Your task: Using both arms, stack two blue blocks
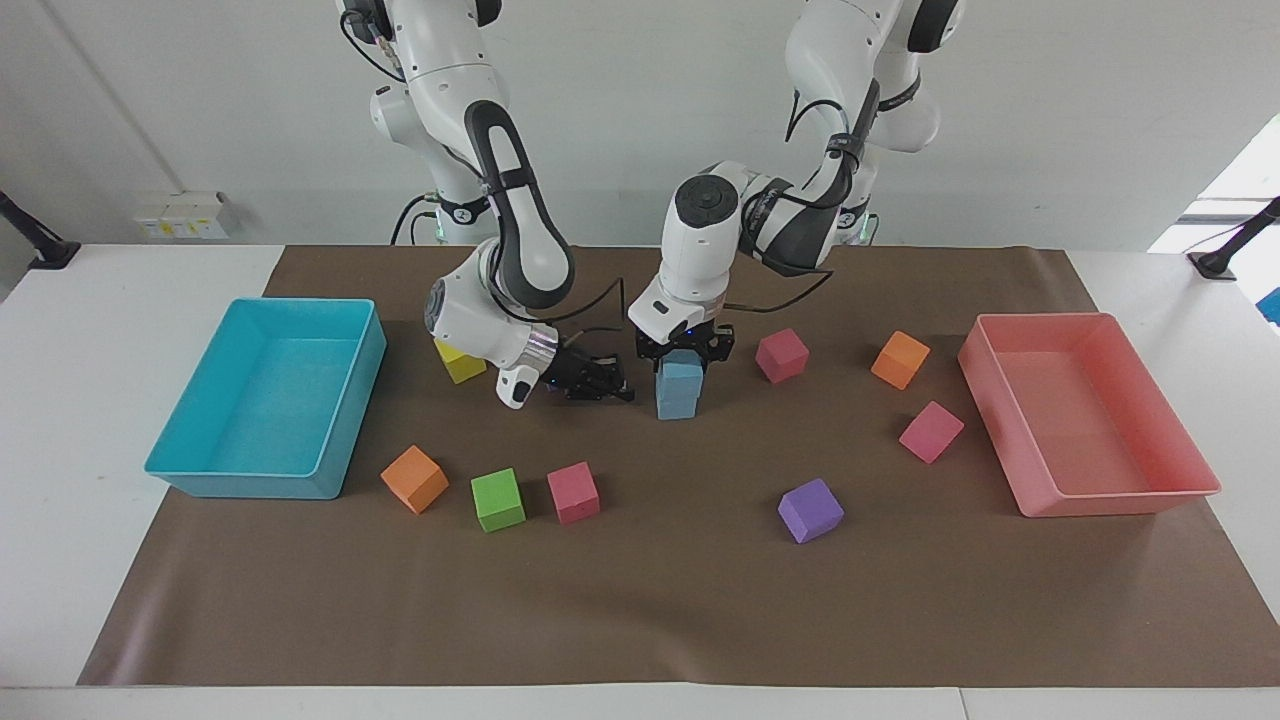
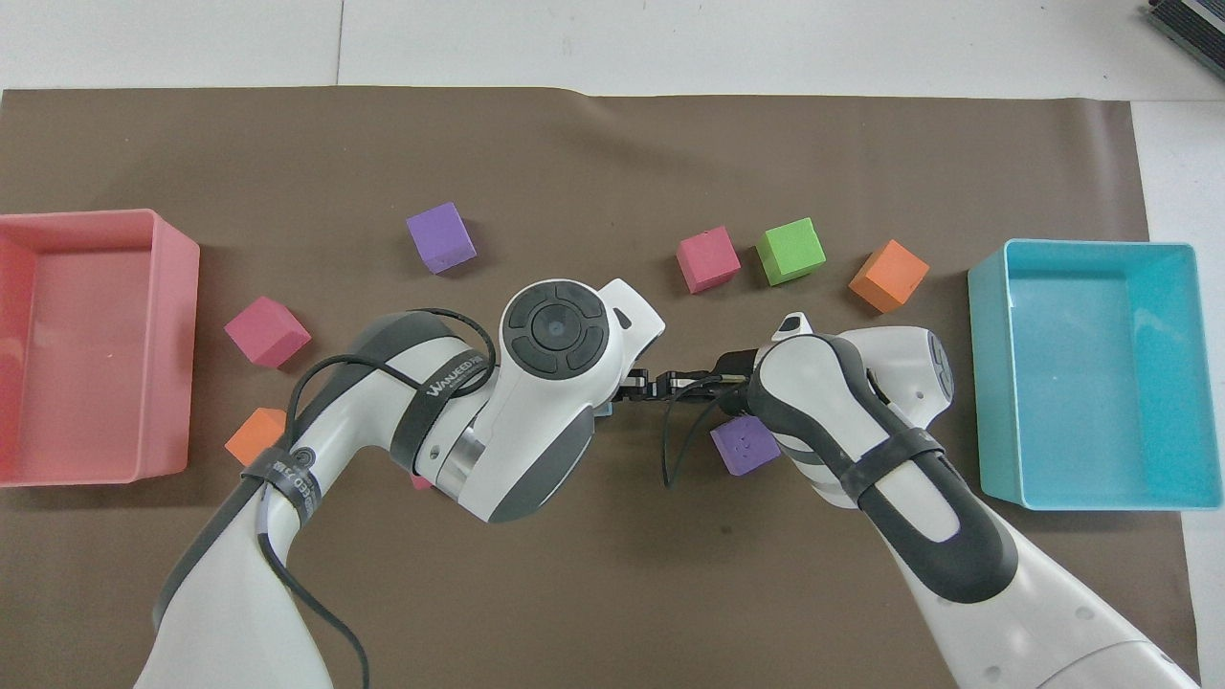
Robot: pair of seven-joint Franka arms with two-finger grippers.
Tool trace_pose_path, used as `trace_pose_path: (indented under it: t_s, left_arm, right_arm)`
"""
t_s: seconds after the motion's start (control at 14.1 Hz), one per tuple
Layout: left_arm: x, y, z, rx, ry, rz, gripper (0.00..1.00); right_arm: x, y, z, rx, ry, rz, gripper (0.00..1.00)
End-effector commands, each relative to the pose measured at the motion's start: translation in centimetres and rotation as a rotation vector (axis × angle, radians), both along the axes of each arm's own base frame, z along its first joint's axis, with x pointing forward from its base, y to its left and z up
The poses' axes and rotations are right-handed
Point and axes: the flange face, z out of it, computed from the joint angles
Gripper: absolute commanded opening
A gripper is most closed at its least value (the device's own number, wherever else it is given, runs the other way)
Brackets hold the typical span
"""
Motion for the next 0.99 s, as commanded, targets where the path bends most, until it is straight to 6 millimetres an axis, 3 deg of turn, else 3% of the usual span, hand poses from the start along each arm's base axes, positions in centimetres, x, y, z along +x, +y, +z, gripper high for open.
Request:
trace_pose_path:
  t_s: [0.0, 0.14, 0.21, 0.92]
  left_arm:
    - [-1.17, 0.4, 0.24, -0.007, 0.003, -0.014, 0.64]
    - [-1.18, 0.41, 0.24, -0.007, 0.003, -0.014, 0.33]
    - [-1.18, 0.41, 0.24, -0.007, 0.003, -0.014, 0.25]
    - [-0.9, 0.19, 0.64, -0.011, -0.005, -0.007, 0.25]
  right_arm:
    - [0.26, -0.49, -0.18, 0.013, -0.034, -0.004, 0.0]
    - [0.29, -0.57, -0.18, 0.013, -0.034, -0.006, 0.0]
    - [0.29, -0.57, -0.18, 0.013, -0.034, -0.006, 0.0]
    - [0.22, -0.33, -0.17, 0.008, -0.037, -0.005, 0.0]
